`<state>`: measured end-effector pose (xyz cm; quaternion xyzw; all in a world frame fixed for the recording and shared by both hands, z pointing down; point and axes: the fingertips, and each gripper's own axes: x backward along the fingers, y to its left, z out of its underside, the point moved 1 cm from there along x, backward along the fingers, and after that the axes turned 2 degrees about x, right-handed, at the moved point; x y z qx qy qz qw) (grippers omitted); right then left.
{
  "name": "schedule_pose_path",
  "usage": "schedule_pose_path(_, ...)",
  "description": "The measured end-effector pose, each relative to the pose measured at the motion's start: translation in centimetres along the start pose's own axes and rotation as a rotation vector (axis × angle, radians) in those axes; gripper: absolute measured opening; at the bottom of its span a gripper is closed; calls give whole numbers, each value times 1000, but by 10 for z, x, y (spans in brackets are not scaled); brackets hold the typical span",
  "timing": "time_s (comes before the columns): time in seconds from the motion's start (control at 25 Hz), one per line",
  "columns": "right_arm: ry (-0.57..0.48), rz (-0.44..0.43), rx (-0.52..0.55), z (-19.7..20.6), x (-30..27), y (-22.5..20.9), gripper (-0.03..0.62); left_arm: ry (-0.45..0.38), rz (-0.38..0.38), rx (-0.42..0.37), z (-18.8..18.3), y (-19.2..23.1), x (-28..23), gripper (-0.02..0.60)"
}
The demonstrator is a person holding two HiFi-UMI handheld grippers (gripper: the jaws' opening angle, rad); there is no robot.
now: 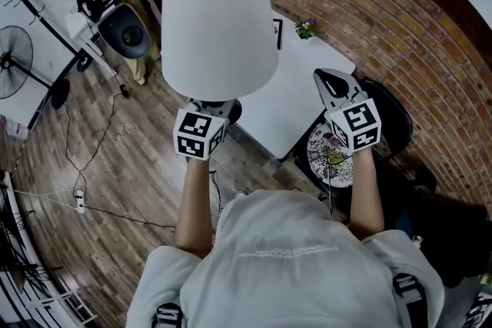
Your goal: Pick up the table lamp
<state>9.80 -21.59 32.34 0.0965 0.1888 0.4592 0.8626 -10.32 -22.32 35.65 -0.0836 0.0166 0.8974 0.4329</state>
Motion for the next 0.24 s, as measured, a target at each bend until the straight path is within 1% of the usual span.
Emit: schedule_pose_path(0.24, -8, 2, -6, -4, -2, 3, 2, -5, 6, 2, 2, 0, 3, 150)
